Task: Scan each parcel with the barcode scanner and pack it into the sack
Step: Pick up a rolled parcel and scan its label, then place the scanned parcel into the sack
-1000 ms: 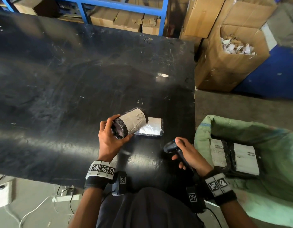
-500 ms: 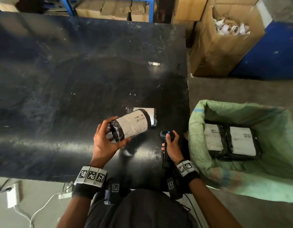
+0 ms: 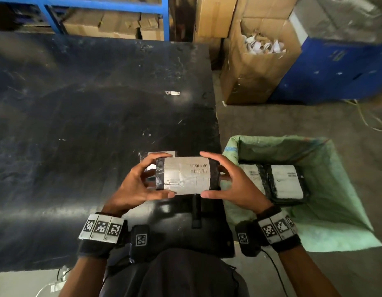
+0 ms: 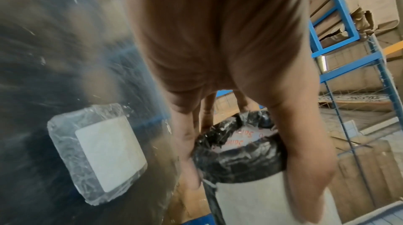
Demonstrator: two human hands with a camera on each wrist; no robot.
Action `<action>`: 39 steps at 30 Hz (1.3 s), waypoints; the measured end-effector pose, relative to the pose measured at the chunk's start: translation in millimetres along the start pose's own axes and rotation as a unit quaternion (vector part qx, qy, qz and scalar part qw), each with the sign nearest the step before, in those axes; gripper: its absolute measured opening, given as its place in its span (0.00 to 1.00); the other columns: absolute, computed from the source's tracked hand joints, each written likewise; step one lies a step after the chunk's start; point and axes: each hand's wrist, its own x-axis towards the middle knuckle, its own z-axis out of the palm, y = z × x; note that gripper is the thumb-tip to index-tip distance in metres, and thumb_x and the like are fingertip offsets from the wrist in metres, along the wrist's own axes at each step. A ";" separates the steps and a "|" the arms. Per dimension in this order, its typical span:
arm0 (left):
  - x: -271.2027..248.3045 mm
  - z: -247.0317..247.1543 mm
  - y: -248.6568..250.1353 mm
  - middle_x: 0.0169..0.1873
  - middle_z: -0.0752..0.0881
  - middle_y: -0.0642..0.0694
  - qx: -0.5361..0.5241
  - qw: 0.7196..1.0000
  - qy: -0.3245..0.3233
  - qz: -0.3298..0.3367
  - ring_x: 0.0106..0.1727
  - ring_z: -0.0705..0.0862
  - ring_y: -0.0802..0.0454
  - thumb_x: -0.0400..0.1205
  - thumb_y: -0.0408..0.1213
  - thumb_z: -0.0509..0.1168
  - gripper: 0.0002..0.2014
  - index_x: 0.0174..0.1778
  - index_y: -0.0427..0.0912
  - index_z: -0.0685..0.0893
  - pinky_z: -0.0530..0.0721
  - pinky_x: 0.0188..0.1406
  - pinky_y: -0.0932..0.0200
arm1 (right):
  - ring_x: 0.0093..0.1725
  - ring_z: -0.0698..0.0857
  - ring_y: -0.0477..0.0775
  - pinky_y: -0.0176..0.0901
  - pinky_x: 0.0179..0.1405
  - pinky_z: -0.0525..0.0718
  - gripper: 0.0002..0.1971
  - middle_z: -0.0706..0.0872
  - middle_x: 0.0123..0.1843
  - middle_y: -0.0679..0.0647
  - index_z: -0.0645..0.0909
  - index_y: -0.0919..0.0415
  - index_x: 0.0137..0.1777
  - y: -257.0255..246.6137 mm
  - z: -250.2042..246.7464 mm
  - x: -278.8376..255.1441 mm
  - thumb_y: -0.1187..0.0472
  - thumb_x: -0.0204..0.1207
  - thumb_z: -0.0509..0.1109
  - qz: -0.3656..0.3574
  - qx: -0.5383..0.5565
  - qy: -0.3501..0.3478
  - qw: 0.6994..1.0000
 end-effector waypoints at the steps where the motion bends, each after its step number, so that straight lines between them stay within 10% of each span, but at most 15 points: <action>1: 5.3 4.4 2.5 0.66 0.84 0.45 0.004 1.000 -0.008 0.000 0.67 0.87 0.41 0.63 0.20 0.84 0.42 0.73 0.43 0.77 0.90 0.57 0.48 | 0.75 0.77 0.44 0.51 0.72 0.81 0.45 0.76 0.75 0.42 0.70 0.41 0.79 -0.8 -6.0 -1.8 0.55 0.63 0.87 -0.001 -0.013 0.011 1.000; 9: 58.7 56.5 11.2 0.65 0.84 0.57 0.036 0.996 -0.077 -0.014 0.68 0.85 0.53 0.66 0.26 0.85 0.42 0.75 0.48 0.76 0.88 0.57 0.61 | 0.71 0.80 0.41 0.40 0.64 0.85 0.41 0.80 0.72 0.40 0.76 0.42 0.74 15.0 -64.8 -26.3 0.58 0.61 0.88 0.053 0.002 0.056 0.997; 15: 113.6 123.0 -19.4 0.75 0.75 0.56 0.209 0.976 -0.042 0.053 0.77 0.66 0.75 0.80 0.59 0.67 0.34 0.82 0.55 0.69 0.63 0.75 0.76 | 0.69 0.83 0.44 0.41 0.60 0.87 0.40 0.84 0.69 0.41 0.78 0.46 0.71 60.1 -151.0 -61.8 0.65 0.59 0.89 0.155 0.039 0.047 0.986; 21: 156.6 206.9 -68.2 0.89 0.51 0.35 0.437 0.897 0.009 0.058 0.90 0.44 0.39 0.84 0.53 0.56 0.40 0.88 0.33 0.56 0.52 0.89 0.42 | 0.67 0.84 0.46 0.36 0.64 0.82 0.41 0.84 0.68 0.48 0.78 0.46 0.70 150.7 -205.2 -42.9 0.68 0.56 0.88 0.234 -0.011 0.042 0.971; 25: 167.5 229.0 -79.6 0.89 0.43 0.35 0.492 0.869 0.001 0.058 0.90 0.40 0.40 0.84 0.49 0.59 0.42 0.88 0.31 0.50 0.54 0.89 0.39 | 0.67 0.82 0.51 0.31 0.61 0.81 0.41 0.83 0.68 0.52 0.77 0.50 0.70 195.3 -202.5 -8.5 0.70 0.57 0.87 0.254 -0.040 0.058 0.965; 30: 167.4 229.0 -83.3 0.89 0.42 0.35 0.478 0.876 0.005 0.059 0.90 0.38 0.41 0.84 0.45 0.62 0.41 0.89 0.32 0.50 0.51 0.89 0.40 | 0.67 0.81 0.60 0.53 0.65 0.83 0.42 0.82 0.65 0.59 0.72 0.58 0.73 229.6 -184.4 22.7 0.75 0.59 0.84 0.314 -0.049 0.086 0.944; 39: 173.0 217.5 -88.5 0.89 0.38 0.38 0.418 0.904 -0.044 0.079 0.90 0.34 0.44 0.85 0.46 0.62 0.40 0.89 0.37 0.51 0.49 0.90 0.42 | 0.64 0.84 0.65 0.53 0.58 0.85 0.48 0.83 0.66 0.62 0.62 0.51 0.79 209.6 -165.8 19.5 0.72 0.61 0.81 0.363 -0.133 0.139 0.912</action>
